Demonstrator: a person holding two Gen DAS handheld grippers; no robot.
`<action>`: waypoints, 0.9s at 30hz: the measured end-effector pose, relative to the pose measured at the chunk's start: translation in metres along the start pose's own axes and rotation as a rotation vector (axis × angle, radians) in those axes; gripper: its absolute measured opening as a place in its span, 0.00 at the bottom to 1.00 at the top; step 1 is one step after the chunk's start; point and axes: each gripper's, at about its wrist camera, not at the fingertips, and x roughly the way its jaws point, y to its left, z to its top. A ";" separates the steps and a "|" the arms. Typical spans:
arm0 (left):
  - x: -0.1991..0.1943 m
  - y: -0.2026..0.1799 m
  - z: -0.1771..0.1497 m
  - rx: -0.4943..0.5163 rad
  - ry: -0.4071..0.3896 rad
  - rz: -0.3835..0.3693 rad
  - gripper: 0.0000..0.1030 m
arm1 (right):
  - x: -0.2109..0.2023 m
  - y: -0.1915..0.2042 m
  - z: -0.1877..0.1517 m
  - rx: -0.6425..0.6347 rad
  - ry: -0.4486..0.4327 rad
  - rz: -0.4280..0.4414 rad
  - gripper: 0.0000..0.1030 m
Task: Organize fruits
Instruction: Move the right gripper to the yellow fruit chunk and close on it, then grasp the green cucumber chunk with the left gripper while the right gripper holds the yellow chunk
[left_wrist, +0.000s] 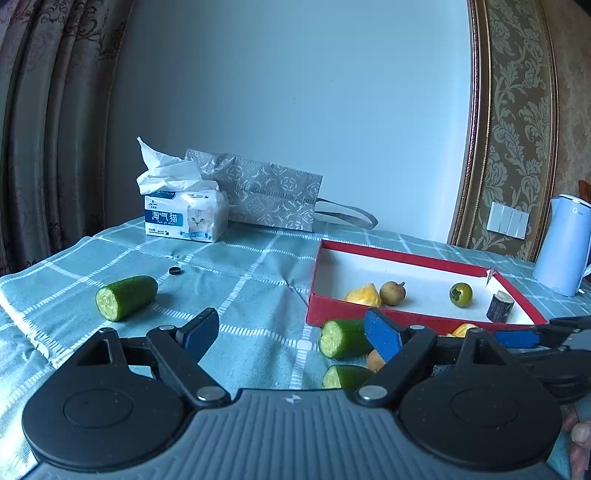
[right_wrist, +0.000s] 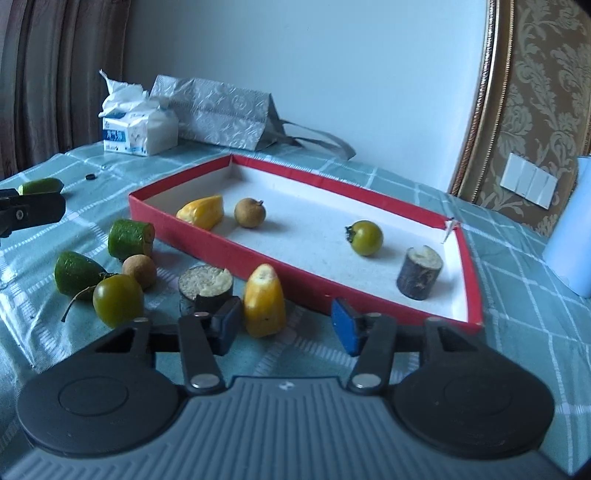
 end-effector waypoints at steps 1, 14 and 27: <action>0.000 0.001 0.000 -0.003 0.003 -0.002 0.84 | 0.003 0.000 0.001 0.004 0.006 0.003 0.47; 0.000 0.005 0.000 -0.019 0.025 -0.015 0.84 | 0.015 -0.007 0.005 0.085 0.048 0.093 0.24; -0.013 -0.047 -0.012 0.253 0.064 -0.116 0.84 | -0.038 -0.045 -0.015 0.177 -0.065 0.116 0.23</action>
